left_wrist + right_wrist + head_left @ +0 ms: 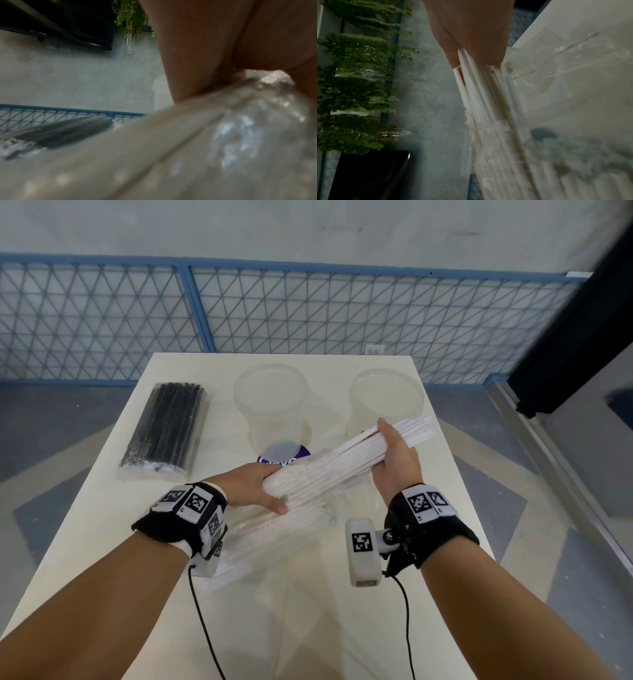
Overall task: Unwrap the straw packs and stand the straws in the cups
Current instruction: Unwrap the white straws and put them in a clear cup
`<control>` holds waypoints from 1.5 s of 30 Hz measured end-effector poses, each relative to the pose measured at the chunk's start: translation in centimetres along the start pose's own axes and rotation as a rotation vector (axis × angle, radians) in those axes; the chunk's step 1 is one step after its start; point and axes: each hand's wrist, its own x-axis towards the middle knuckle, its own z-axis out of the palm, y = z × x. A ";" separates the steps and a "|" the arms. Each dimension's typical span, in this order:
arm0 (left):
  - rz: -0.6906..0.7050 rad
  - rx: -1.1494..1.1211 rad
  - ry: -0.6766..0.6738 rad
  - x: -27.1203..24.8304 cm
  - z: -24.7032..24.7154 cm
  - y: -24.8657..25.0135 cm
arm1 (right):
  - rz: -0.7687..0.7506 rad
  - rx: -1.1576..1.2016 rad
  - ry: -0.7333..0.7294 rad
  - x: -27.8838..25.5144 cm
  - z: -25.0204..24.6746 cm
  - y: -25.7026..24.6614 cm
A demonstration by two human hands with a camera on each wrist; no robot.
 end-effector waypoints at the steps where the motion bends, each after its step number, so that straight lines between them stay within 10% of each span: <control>1: 0.010 -0.002 0.000 0.0 0.1 0.2 | -0.021 0.013 -0.053 -0.1 0.2 0.2; 5: 0.041 -0.041 0.047 0.1 -0.1 0.2 | -0.036 0.130 -0.303 -0.7 1.0 1.1; 20: 0.007 0.030 0.109 -0.6 0.5 -1.5 | -0.030 -0.074 -0.234 0.4 2.0 0.3; 36: -0.014 0.038 0.134 -0.5 -0.4 -1.1 | -0.010 -0.111 0.064 5.2 5.3 -8.3; 45: -0.012 -0.024 0.247 0.1 -0.4 0.1 | -0.426 0.157 0.374 5.6 5.5 -13.2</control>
